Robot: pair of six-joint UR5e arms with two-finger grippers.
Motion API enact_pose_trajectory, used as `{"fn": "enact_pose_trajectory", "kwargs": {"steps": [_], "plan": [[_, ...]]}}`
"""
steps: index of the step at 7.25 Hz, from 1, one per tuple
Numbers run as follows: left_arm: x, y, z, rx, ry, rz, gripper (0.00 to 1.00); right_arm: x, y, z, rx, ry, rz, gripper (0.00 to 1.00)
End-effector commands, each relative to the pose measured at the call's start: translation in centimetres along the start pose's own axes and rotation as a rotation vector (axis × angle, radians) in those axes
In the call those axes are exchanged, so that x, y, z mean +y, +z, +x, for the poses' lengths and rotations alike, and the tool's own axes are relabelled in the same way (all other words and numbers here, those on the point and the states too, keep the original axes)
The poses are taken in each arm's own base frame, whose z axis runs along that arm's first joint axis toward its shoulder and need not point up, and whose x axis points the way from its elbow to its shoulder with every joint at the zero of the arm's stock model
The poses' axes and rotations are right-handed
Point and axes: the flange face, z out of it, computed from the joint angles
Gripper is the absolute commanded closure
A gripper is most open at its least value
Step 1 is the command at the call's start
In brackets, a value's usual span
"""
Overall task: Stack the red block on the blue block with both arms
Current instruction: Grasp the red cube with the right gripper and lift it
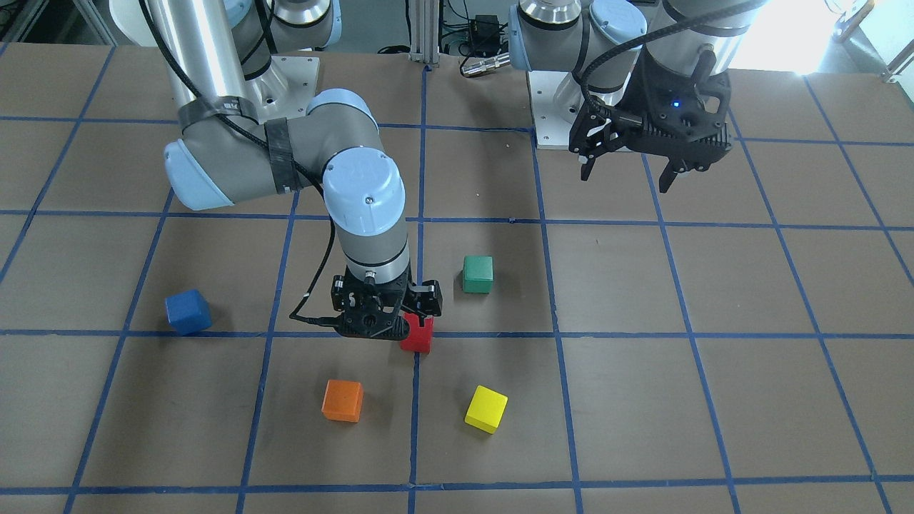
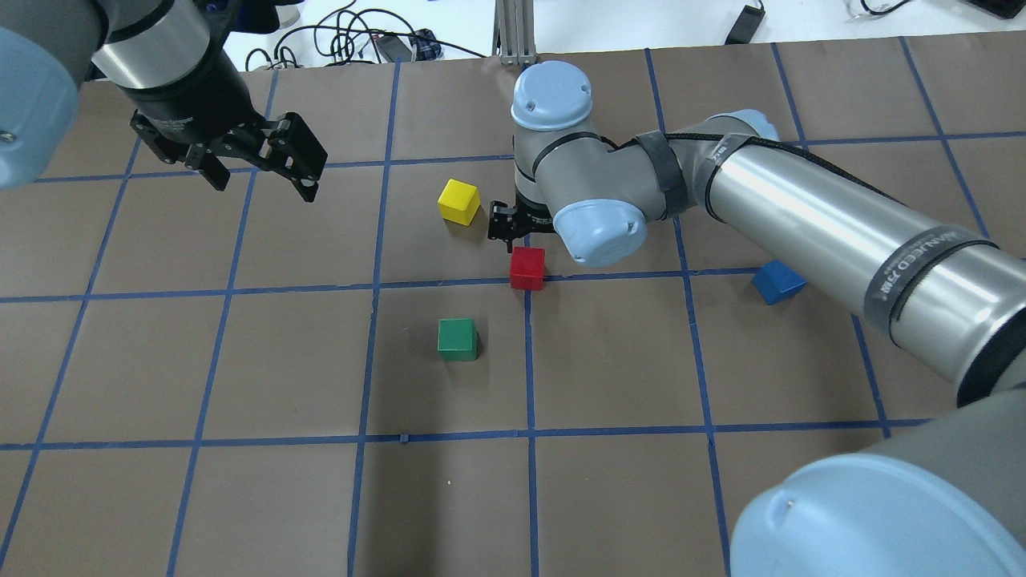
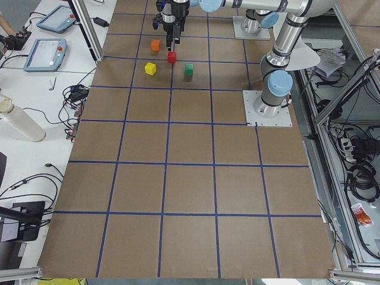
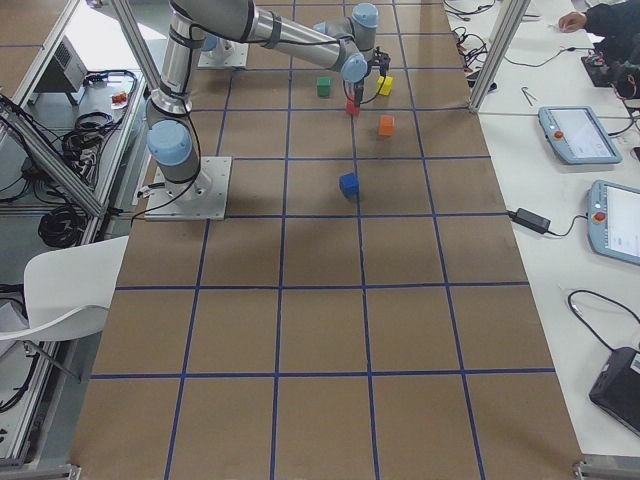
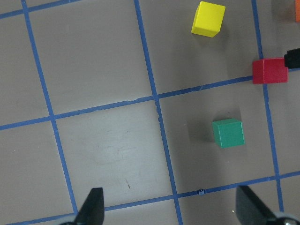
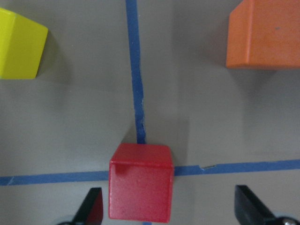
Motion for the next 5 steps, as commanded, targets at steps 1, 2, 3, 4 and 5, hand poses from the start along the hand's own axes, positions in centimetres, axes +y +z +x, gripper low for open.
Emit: {"fn": "enact_pose_trajectory", "kwargs": {"steps": [1,2,3,4,5], "plan": [[0.0,-0.5,-0.2,-0.006,-0.002,0.008,0.0,0.1,2.0,-0.8,-0.032,-0.007,-0.031,0.0],[-0.1,-0.4,-0.1,-0.001,-0.004,0.012,0.0,0.1,3.2,-0.7,-0.026,-0.005,-0.046,0.0],[0.0,-0.5,-0.1,-0.001,-0.004,0.014,0.0,0.2,3.6,-0.6,-0.021,0.003,-0.056,0.0],[0.0,-0.4,-0.1,-0.001,-0.004,0.014,0.0,0.3,3.8,-0.6,-0.02,0.011,-0.063,0.09],[0.0,-0.4,-0.1,-0.001,-0.004,0.014,0.0,0.3,3.7,-0.6,-0.02,0.02,-0.061,0.68]]}}
